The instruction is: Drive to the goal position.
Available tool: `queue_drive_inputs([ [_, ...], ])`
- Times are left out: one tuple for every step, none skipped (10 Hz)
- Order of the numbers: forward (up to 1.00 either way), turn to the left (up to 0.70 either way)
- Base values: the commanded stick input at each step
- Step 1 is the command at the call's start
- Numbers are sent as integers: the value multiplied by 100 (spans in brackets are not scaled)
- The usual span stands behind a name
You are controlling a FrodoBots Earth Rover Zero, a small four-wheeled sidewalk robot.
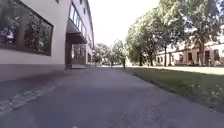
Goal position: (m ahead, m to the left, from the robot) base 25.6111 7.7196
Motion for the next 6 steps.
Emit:
queue_drive_inputs([
  [85,0],
  [85,0],
  [85,0],
  [85,0],
  [85,0],
  [85,0],
])
